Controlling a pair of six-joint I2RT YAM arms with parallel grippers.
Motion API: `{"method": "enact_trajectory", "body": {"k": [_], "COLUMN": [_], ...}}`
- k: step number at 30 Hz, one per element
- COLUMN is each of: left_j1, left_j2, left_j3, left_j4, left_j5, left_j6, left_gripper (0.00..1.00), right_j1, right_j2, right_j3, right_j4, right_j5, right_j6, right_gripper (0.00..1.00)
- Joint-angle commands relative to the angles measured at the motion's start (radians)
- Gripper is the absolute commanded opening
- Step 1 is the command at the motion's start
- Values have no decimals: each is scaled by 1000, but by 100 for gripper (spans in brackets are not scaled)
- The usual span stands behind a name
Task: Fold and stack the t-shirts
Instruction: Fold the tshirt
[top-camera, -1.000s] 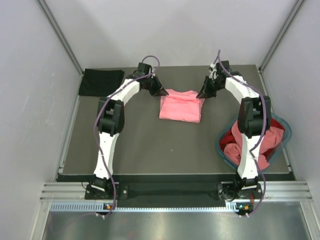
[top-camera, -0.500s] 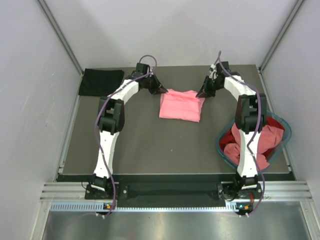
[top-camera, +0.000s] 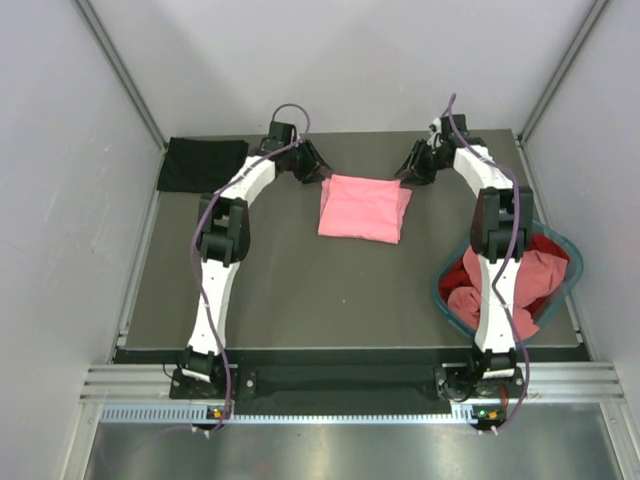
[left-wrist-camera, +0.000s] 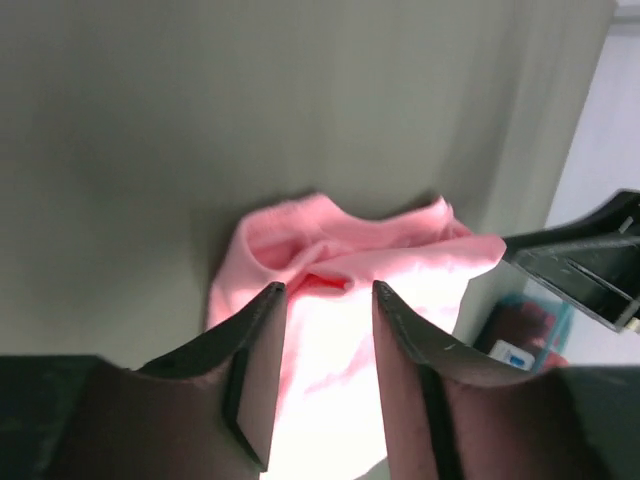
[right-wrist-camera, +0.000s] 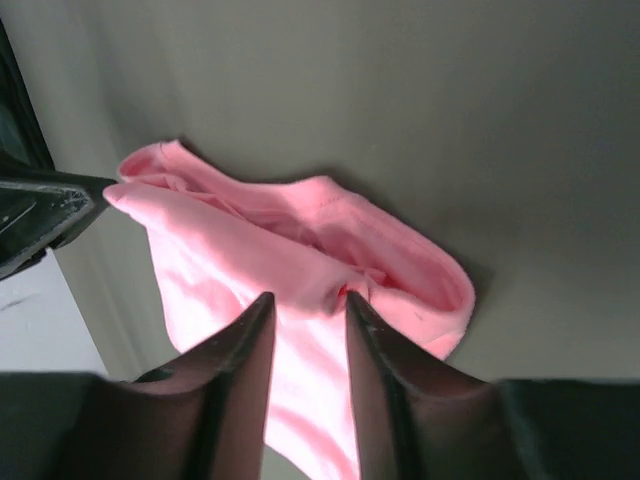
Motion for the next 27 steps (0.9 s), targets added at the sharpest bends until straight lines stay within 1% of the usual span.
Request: {"method": "enact_trajectory", "body": {"k": [1,2,3,4,6,7,8,9,10,11,12,13,15,16,17,18,19,20,22,25,27], "left_j1": [21,20,20,20,17,12,2,-8,-17,-37,-46,-55,-75,-81,-86,-87,-88,-86,-84,-80,-71], "left_j2": [-84,-127,-150,-175,-244,-267,-312,-333,-353,-377,-383,-382,-356,-325,-310,-295,-258,-238,-203,-102,-61], "left_j3": [59,47,33,10,-82,-118,-198,-238,-281,-354,-384,-410,-451,-459,-474,-479,-481,-478,-465,-421,-401], "left_j4": [23,-1,-8,-6,8,20,37,96,130,177,272,329,432,537,589,648,725,762,817,862,923], "left_j5": [-97,-111,-117,-110,-84,-67,-25,-2,19,71,97,122,201,222,236,260,265,266,266,256,253], "left_j6": [73,116,133,146,156,155,153,147,141,114,94,69,-15,-40,-87,-109,-147,-162,-182,-190,-219], "left_gripper": [45,45,45,44,39,36,33,27,24,22,17,14,10,7,6,4,0,0,0,0,0], "right_j1": [-26,-28,-29,-29,-22,-16,-2,7,18,39,50,61,92,98,104,112,113,119,121,121,112], "right_j2": [-43,-71,-83,-97,-141,-158,-190,-206,-221,-246,-252,-255,-243,-234,-226,-214,-208,-195,-177,-120,-85], "right_j3": [92,97,99,96,73,33,11,-16,-79,-110,-140,-186,-216,-249,-269,-288,-320,-335,-374,-389,-397], "right_j4": [2,-14,-49,-67,-106,-109,-107,-83,-53,-19,13,88,164,207,307,349,391,478,556,659,719], "right_j5": [27,37,51,56,62,59,50,27,12,-4,-42,-62,-125,-149,-165,-185,-189,-191,-202,-209,-199], "right_j6": [21,-2,-13,-25,-66,-77,-95,-96,-93,-76,-65,-51,-9,15,41,80,97,128,156,196,213], "right_gripper": [38,41,45,47,51,51,51,51,50,49,39,32,12,9,7,5,5,5,4,3,3]}}
